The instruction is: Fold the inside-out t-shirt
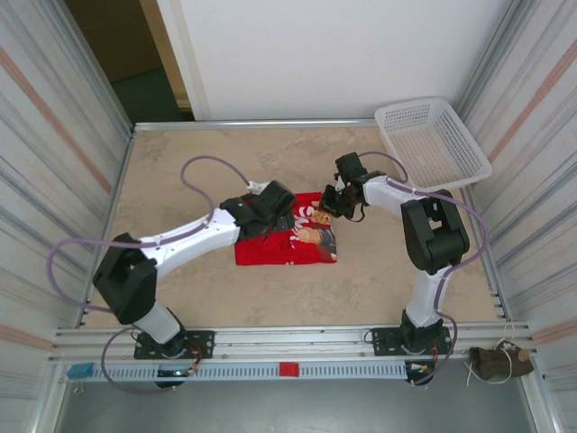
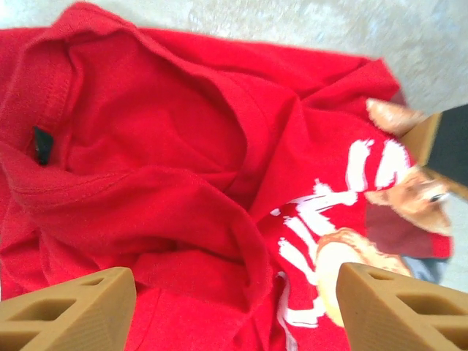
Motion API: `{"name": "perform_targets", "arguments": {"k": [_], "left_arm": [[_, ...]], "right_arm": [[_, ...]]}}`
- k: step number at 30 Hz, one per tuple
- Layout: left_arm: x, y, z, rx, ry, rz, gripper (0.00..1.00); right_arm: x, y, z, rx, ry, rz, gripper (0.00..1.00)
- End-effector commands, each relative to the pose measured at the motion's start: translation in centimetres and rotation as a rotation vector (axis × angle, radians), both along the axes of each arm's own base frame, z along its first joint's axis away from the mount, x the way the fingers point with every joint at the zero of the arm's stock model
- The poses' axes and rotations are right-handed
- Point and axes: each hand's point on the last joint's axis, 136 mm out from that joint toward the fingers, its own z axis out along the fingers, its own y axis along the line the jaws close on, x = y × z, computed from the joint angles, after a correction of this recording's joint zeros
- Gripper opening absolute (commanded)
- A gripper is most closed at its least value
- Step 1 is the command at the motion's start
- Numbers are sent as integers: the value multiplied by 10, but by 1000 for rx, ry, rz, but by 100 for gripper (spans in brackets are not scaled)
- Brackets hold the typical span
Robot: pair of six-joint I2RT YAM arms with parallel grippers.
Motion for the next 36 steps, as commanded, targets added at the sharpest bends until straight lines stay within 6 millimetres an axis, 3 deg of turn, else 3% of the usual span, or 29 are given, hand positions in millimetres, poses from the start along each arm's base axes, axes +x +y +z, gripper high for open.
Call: {"name": "perform_targets", "arguments": {"k": [1,5,7,8,10,12,17,24,25,27,29,32,36], "left_arm": [[-14,11,-27,123,95,-54,71],[-11,9,-37,132,108,-29,69],[-7,8,-39,143,101,-22,63],[-5,8,-38,148,96,-22,55],[-2,7,-36,157,84,-24,31],[-2,10,-34,163,72,-17,0],[-18,30,-27,140,59,42,0],[-70,84,-40,10,77,247,0],[-76,90,-43,-8,85,275,4],[-88,103,-48,-29,94,319,34],[-91,108,-40,-44,52,334,47],[-81,100,-13,-94,-35,319,55],[-57,51,13,-227,-82,219,60]], "right_arm": [[-1,-6,2,-11,-1,-17,11],[-1,-7,3,-14,-3,-22,11],[-1,-7,2,-15,-2,-23,10],[-1,-8,2,-16,-2,-24,10],[-2,-8,1,-18,-2,-25,10],[-2,-9,0,-20,-1,-29,10],[-3,-10,-2,-27,0,-35,8],[-4,-12,-5,-32,2,-43,6],[-4,-12,-5,-32,3,-42,5],[-4,-12,-7,-34,4,-42,5],[-5,-12,-7,-34,6,-44,5],[-5,-12,-7,-34,6,-46,5],[-5,-14,-8,-42,10,-52,1]]}}
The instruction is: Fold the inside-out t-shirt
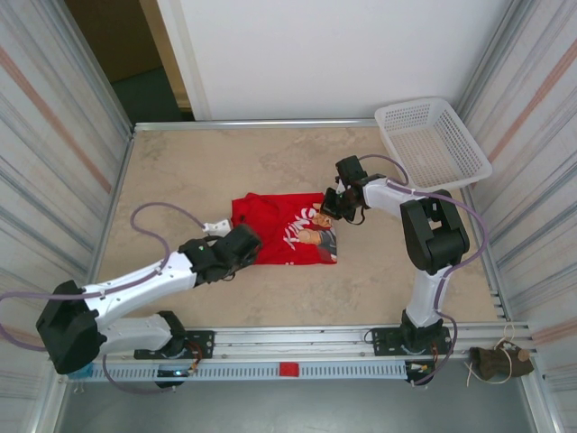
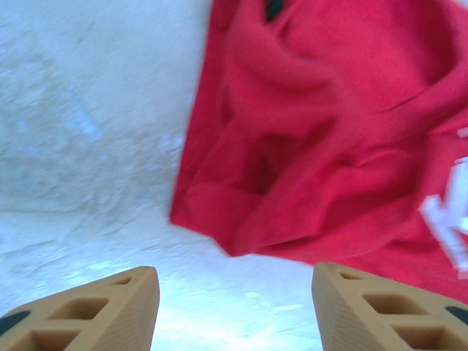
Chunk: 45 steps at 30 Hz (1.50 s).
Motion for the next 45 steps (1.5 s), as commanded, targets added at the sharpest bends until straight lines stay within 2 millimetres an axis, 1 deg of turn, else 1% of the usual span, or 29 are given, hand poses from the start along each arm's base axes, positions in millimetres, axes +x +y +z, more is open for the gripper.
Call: {"name": "perform_targets", "arguments": {"k": [1,2,3,5,7,8,10,13,16,17,18,19,21,22,23,24,25,26,27,29,31,32,33,34,36,38,40,42,45], "left_arm": [[29,-47,27,-140,-93,-44,60],[33,-63,23,-179,-75,-65,60],[34,-75,15,-204,-45,-74,60],[34,-88,-13,-229,47,-50,60],[37,-90,-38,-238,105,-18,59],[40,-85,-49,-226,127,7,59],[50,-75,-66,-203,165,35,59],[75,-62,-76,-154,180,36,59],[111,-64,-75,-133,163,-34,59],[123,-68,-75,-135,157,-72,59],[135,-72,-78,-142,171,-105,59],[149,-81,-78,-164,171,-151,59],[171,-95,-82,-187,185,-231,58],[183,-103,-81,-195,179,-274,58],[191,-112,-79,-206,166,-319,58],[201,-117,-81,-202,160,-349,58],[211,-123,-80,-204,144,-384,58],[219,-128,-76,-209,124,-424,58],[228,-130,-69,-209,115,-444,58],[243,-129,-50,-217,84,-472,58],[250,-121,-20,-218,32,-482,59],[249,-116,-7,-218,11,-487,60],[245,-110,12,-218,-20,-489,61],[240,-105,22,-217,-35,-489,61],[222,-91,41,-206,-58,-490,63],[205,-79,49,-186,-75,-490,66],[194,-71,50,-160,-86,-508,66],[191,-68,46,-147,-73,-532,66],[197,-79,37,-167,-39,-603,66]], "right_arm": [[-1,-9,2,-23,2,-40,0],[-2,-10,1,-29,5,-43,0],[-2,-12,1,-34,6,-49,0],[-5,-15,-1,-45,11,-59,0],[-9,-21,-2,-63,16,-77,0],[-13,-25,-2,-77,18,-94,0],[-22,-36,-3,-99,25,-136,0],[-45,-54,-1,-121,37,-229,0],[-76,-68,0,-113,64,-320,0],[-87,-69,1,-106,69,-339,0],[-101,-69,-1,-107,82,-357,0],[-116,-65,-2,-102,83,-362,0],[-143,-55,-4,-106,85,-367,0],[-156,-48,-4,-103,82,-374,8],[-166,-41,-4,-98,74,-367,20],[-176,-33,-1,-90,62,-354,38],[-182,-25,4,-79,41,-337,49],[-185,-21,11,-79,21,-320,55],[-185,-21,21,-85,-3,-308,58],[-179,-27,45,-101,-70,-275,59],[-168,-40,74,-110,-149,-255,60],[-162,-48,84,-113,-176,-235,61],[-154,-58,93,-102,-190,-241,60],[-145,-68,100,-94,-205,-249,59],[-120,-86,114,-55,-243,-256,59],[-93,-94,126,-20,-274,-225,58],[-67,-96,129,-2,-284,-189,57],[-44,-90,123,28,-242,-144,52],[-18,-75,105,47,-190,-100,49]]}}
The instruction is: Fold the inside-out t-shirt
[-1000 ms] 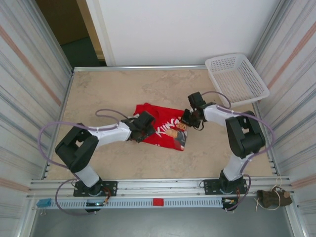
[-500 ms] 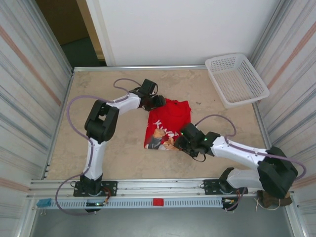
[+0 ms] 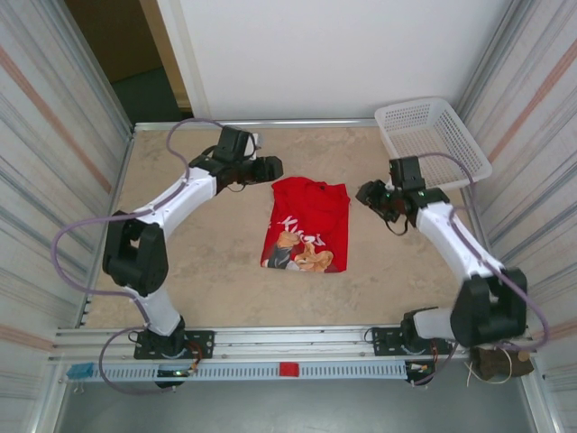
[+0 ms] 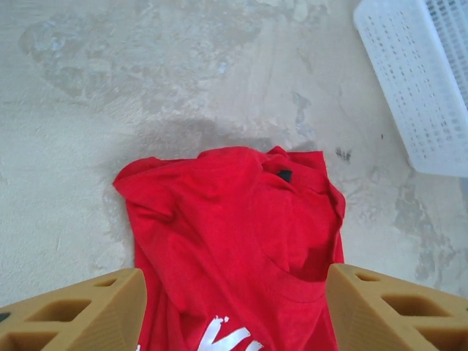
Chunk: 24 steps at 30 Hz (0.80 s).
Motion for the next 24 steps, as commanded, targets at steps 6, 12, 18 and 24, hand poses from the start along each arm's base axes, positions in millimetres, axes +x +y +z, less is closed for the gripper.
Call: {"name": "perform_targets", "arguments": {"k": [6,12,18,24], "left_arm": [[22,-18,-62,110,127,-144,66],[31,-22,-71,115,140,-146,65],[10,-13,-74,79,168,-102,65],[-49,-9,-67,-42,192,-36,65]], "right_arm": [[33,42,-54,32,102,158,48],[45,54,-85,5,159,167,46],[55,52,-98,-14,185,166,22],[60,47,-90,6,168,176,0]]}}
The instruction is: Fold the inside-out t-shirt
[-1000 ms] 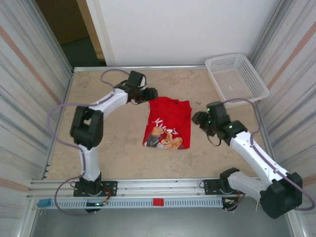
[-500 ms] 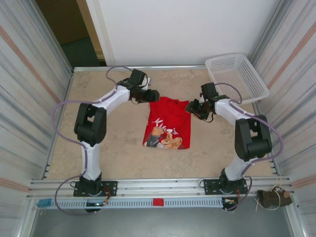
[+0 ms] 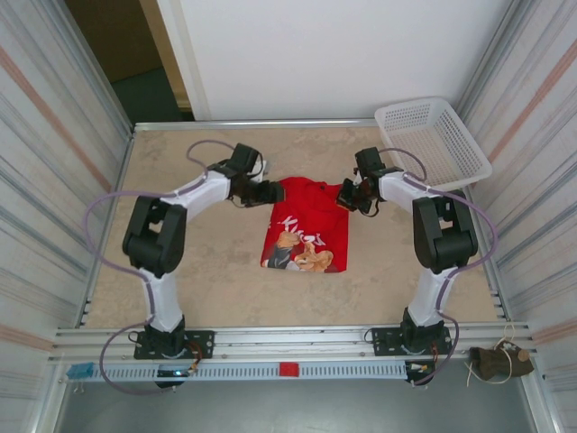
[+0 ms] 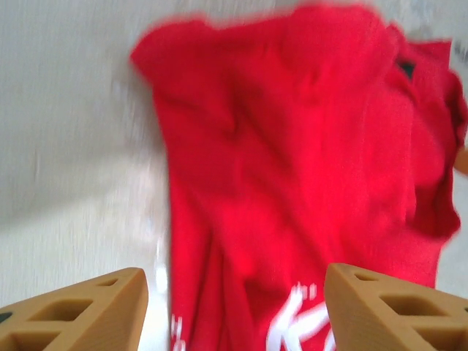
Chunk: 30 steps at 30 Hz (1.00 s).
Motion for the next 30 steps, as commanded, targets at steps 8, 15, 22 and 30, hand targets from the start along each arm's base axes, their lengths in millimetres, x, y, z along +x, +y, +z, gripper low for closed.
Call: {"name": "perform_targets", "arguments": {"k": [8,15,22,30], "left_arm": [[-96,-35,18,-75,-81,-36,65],[-106,-36,-4,-93,-40,-3,64],[-107,-41,-19,-73,-18,-16,64],[-115,-38,-37,-61,11,-10,63]], "right_arm": [[26,-13,63,24,-148,14,0],[21,-18,39,-19,-48,-19,45],[1,-10,-2,-61,51,-45,53],[-1,-5,-21,-70,96,-43,10]]}}
